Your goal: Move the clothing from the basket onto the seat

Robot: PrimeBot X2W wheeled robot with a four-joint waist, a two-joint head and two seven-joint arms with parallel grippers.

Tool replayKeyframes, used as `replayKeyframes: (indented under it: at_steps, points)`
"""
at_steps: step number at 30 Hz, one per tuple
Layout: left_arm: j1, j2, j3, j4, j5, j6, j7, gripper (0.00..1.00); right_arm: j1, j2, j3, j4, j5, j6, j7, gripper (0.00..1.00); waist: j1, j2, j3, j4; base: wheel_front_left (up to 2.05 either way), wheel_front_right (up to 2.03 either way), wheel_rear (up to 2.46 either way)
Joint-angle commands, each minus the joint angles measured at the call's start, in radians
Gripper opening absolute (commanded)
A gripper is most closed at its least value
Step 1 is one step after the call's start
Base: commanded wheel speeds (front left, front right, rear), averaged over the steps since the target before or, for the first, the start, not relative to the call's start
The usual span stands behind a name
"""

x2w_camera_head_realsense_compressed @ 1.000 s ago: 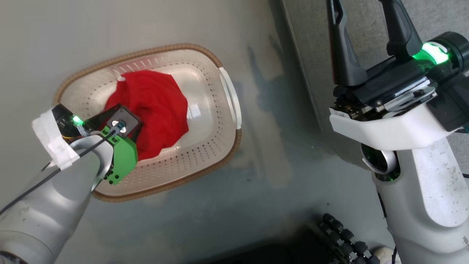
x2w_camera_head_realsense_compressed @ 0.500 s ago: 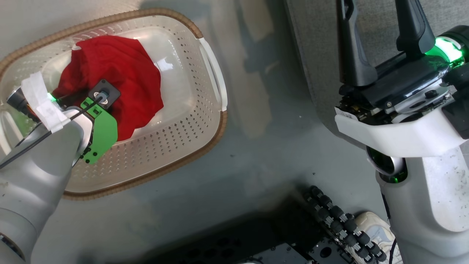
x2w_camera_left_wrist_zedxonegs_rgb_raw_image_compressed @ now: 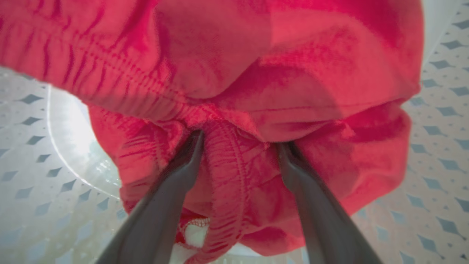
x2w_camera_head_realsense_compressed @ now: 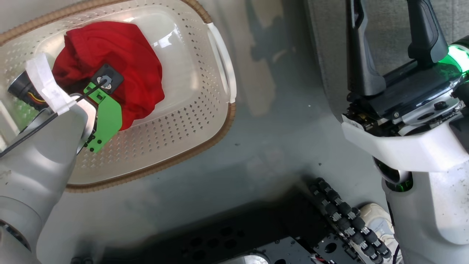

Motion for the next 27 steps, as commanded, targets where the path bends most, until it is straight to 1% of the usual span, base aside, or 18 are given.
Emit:
replayKeyframes:
  at_steps: [1,2,3,4,5,7,8,15,21,27]
  points:
    - [-0.009,-0.004,-0.001,0.008,-0.009,0.0,0.006,1.0,0.016,-0.002,0.0,-0.01,-0.012,-0.001,0.0,1.0,-0.0001,0.0,0.01,0.024,0.05,0.05,0.05]
    - [-0.007,-0.007,-0.001,0.012,-0.013,0.0,0.011,1.0,0.019,-0.002,-0.001,-0.013,-0.016,-0.001,0.0,1.0,-0.0001,0.0,0.011,0.028,0.04,0.04,0.04]
    - [-0.004,-0.01,-0.002,0.011,-0.006,0.0,0.018,0.98,0.021,-0.002,-0.003,-0.015,-0.021,-0.001,0.0,1.0,-0.0001,0.0,0.012,0.032,0.01,0.01,0.01]
    - [-0.008,-0.011,-0.002,0.007,0.002,0.0,0.005,0.44,0.022,-0.002,-0.005,-0.018,-0.026,-0.001,0.0,1.0,-0.0001,0.0,0.012,0.036,0.0,0.0,0.0]
    - [-0.01,-0.014,-0.002,0.008,0.004,0.0,0.002,0.0,0.024,-0.002,-0.007,-0.02,-0.027,-0.001,0.0,1.0,-0.0001,0.0,0.012,0.037,0.0,0.0,0.0]
    - [-0.002,-0.021,-0.002,0.012,0.028,0.0,0.015,0.0,0.027,-0.002,-0.01,-0.021,-0.029,-0.001,0.0,1.0,-0.0001,0.0,0.011,0.041,0.0,0.0,0.0]
    - [-0.005,-0.023,-0.002,0.009,0.043,0.0,0.005,0.0,0.027,-0.002,-0.01,-0.022,-0.031,-0.001,0.0,1.0,-0.0001,0.0,0.011,0.042,0.0,0.0,0.0]
    - [-0.016,-0.041,-0.003,0.017,0.066,0.0,0.006,0.0,0.015,-0.002,-0.009,-0.018,-0.033,-0.001,0.0,1.0,-0.0001,0.0,0.008,0.048,0.0,0.0,0.0]
    - [-0.032,-0.066,-0.003,0.007,0.082,0.0,-0.03,0.0,0.01,-0.002,-0.014,-0.004,-0.026,-0.001,0.0,1.0,-0.0001,0.0,-0.012,0.055,0.0,0.0,0.0]
    - [-0.03,-0.087,-0.002,-0.02,0.086,0.0,-0.089,0.0,0.011,-0.002,-0.021,0.018,-0.025,-0.001,0.0,1.0,-0.0001,0.0,-0.055,0.074,0.0,0.0,0.0]
